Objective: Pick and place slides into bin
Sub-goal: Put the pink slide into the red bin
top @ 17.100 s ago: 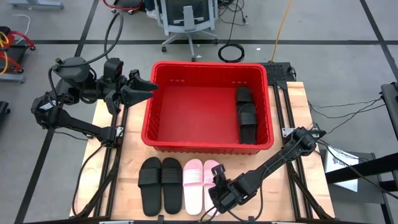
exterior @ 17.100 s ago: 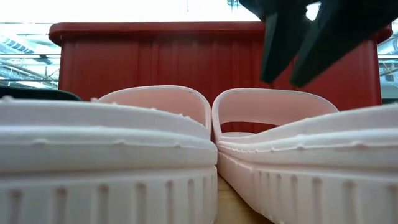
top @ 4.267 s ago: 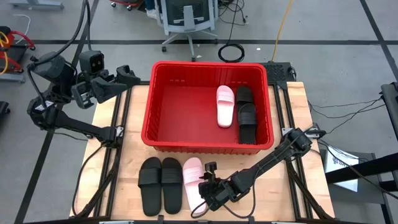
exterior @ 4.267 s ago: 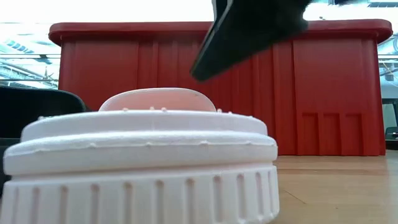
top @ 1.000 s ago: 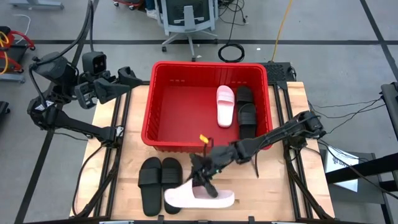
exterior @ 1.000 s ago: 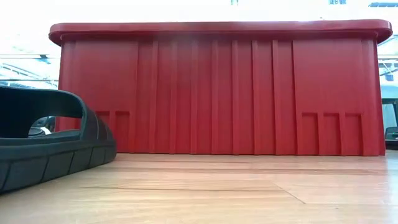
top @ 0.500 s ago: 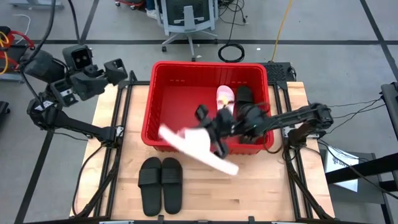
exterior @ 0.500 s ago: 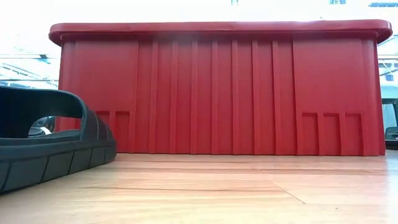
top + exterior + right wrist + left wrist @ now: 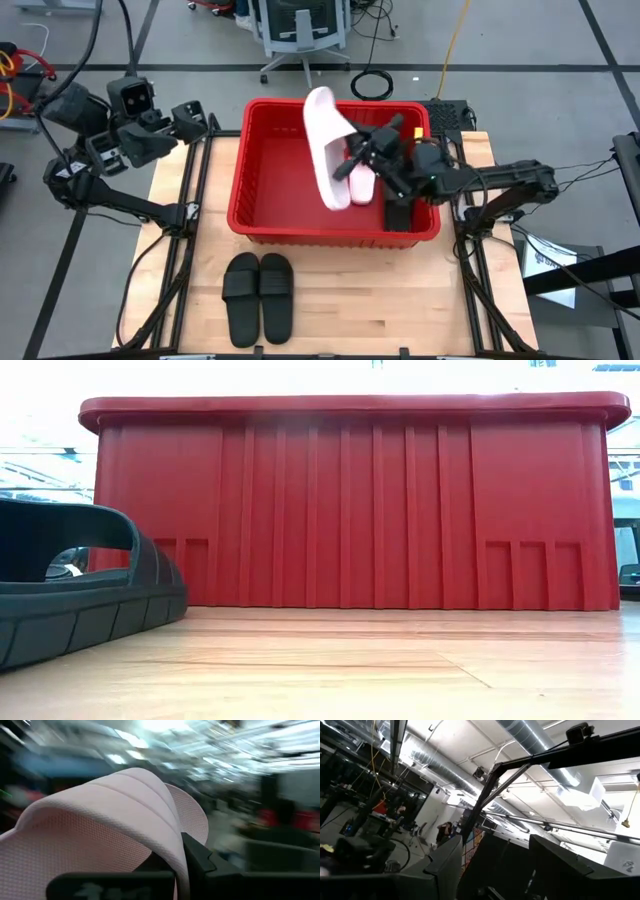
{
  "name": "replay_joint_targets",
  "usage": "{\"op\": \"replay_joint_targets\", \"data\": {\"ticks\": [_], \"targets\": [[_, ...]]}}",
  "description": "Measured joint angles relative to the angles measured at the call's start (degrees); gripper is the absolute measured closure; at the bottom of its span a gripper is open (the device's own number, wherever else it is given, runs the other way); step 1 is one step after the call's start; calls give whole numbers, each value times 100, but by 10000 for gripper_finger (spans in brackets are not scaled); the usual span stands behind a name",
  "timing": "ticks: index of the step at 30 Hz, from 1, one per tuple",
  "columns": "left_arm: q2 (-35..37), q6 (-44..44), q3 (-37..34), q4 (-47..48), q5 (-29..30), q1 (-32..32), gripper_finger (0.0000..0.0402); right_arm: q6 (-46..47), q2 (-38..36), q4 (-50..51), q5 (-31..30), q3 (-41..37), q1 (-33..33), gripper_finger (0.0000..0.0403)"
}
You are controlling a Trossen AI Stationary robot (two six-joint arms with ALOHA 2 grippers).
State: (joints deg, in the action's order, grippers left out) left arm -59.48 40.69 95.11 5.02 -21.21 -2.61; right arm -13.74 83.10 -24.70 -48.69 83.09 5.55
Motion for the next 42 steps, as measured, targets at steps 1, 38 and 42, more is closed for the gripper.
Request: {"op": "replay_joint_targets", "data": {"ticks": [1,38,42], "targets": [[0,0,0,-2,0,1,174,-51,-38,292,-266,0,-7,402],[-13,-438,0,-4,925,0,174,3575,-80,5501,995,-2194,-1363,403],[-13,-422,0,-4,923,0,174,3901,-82,5466,994,-2478,-1365,403]]}}
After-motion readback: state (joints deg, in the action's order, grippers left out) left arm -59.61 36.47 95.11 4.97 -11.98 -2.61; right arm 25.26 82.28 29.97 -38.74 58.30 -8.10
